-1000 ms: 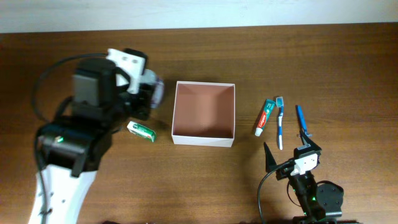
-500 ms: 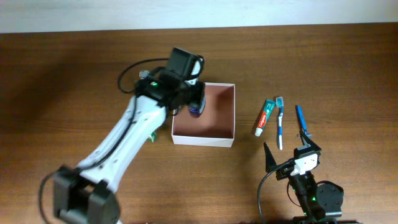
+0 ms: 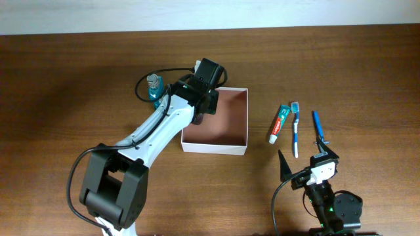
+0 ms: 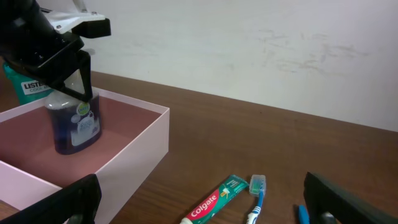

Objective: Pack container
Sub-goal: 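Lift the soap bottle with the left gripper and lower it into the box, then return the left gripper and grasp the teal Listerine bottle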

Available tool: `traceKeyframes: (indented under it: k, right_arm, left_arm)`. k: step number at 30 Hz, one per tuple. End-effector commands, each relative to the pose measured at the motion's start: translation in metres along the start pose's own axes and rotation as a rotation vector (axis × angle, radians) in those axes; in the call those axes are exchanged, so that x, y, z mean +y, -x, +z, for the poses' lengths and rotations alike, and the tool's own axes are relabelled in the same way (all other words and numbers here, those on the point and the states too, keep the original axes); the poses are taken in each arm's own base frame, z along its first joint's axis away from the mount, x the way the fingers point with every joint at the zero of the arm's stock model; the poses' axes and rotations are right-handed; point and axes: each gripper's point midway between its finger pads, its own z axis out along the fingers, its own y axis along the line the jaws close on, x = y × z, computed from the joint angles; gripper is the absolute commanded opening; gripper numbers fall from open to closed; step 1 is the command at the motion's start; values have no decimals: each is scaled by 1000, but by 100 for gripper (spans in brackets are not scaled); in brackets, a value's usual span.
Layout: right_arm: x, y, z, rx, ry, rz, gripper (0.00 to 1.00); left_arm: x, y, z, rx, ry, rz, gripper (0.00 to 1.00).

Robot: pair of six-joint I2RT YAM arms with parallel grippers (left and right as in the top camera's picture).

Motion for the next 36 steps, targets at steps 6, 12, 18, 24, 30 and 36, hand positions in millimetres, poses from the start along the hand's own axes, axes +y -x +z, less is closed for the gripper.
traceKeyframes:
  k: [6,12,18,24,30,36]
  right_arm:
    - [4,-2,0,0,19,4,99]
    - [4,-2,0,0,19,4,99]
    - [4,-2,0,0,19,4,99]
    - [4,-2,0,0,19,4,99]
    - [4,-2,0,0,19,4,99]
    - [4,-2,0,0,19,4,99]
  left_arm:
    - [5,32,-37,-99,5,-49,43]
    - [9,53,-80,-187,-23,-73,54]
    - [10,51,-78,-177,-20,-70,51]
    - [17,57,-103,-220,-6,-35,54]
    - [80,75,-180,-375,163,12,80]
    - [145,56,-156,-240,75,-81,84]
